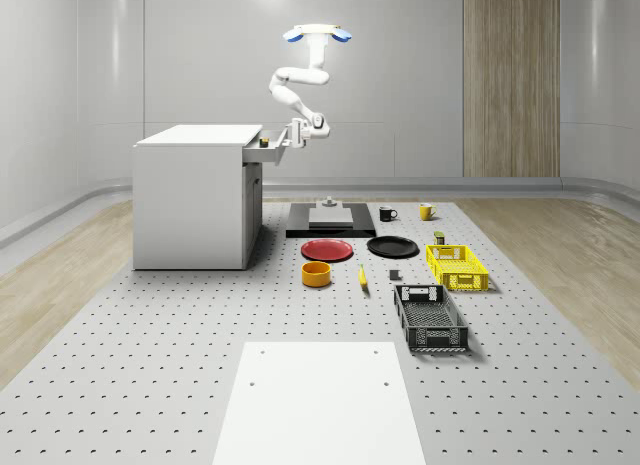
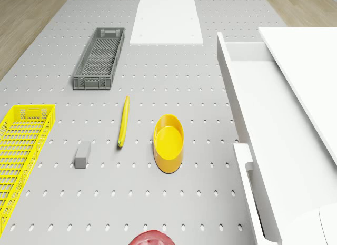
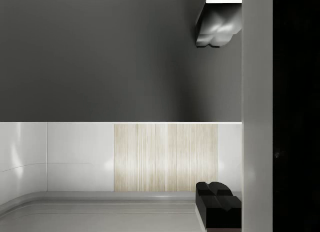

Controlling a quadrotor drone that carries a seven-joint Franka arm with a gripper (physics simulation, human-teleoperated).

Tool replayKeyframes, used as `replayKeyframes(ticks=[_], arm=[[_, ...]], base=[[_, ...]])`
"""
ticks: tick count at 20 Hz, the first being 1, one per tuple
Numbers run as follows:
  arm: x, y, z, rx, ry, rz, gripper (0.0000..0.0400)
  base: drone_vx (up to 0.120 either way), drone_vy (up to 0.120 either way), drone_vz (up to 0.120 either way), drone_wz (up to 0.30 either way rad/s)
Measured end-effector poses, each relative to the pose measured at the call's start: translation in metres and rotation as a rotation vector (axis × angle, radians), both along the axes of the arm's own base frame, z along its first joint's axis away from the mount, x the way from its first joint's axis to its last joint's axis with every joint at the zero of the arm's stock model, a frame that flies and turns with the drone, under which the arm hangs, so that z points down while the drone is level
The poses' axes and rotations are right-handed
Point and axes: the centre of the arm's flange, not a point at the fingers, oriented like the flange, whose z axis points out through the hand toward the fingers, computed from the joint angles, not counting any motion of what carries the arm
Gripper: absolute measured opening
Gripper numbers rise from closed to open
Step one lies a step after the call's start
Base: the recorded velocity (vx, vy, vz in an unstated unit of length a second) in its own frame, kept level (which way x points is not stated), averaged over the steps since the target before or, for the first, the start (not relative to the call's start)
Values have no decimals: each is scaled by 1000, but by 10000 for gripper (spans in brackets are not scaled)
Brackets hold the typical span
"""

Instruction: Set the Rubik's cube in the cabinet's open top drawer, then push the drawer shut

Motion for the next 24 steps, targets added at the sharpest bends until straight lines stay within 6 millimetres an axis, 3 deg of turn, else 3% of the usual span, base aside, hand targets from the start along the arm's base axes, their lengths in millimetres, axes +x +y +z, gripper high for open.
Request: replayKeyframes(ticks=[9,11,14,18,24], arm=[[0,33,-1,0,-2,0,400],[0,35,-1,0,-2,0,284],[0,43,-1,0,-2,0,190],[0,59,-1,0,-2,0,136],[1,86,1,-1,-2,1,112]], base=[[0,18,0,0],[0,0,0,0],[0,0,0,0],[0,0,0,0],[0,0,0,0]])
